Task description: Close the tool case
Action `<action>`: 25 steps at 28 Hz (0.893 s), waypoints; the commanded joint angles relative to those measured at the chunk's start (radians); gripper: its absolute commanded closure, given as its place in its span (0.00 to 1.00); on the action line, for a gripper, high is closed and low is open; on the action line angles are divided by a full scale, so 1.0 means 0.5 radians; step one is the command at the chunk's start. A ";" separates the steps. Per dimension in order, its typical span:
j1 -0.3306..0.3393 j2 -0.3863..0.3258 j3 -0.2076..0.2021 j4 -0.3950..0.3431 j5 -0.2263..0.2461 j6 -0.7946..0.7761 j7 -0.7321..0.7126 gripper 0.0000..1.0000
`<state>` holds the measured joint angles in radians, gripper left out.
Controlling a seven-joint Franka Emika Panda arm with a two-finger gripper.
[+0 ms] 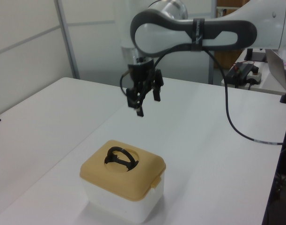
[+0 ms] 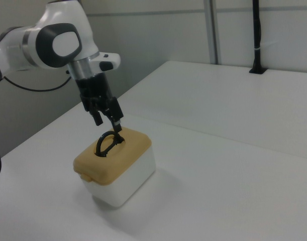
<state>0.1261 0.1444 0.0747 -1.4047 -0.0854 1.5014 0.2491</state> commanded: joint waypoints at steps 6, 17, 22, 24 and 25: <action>-0.246 -0.062 -0.008 -0.029 0.008 -0.045 -0.210 0.00; -0.366 -0.062 -0.008 -0.029 0.008 -0.039 -0.262 0.00; -0.372 -0.068 -0.008 -0.025 0.005 -0.039 -0.262 0.00; -0.372 -0.071 -0.008 -0.022 0.005 -0.039 -0.262 0.00; -0.372 -0.071 -0.008 -0.022 0.005 -0.039 -0.262 0.00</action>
<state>-0.0568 0.1351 0.0732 -1.4047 -0.0854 1.5005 0.1406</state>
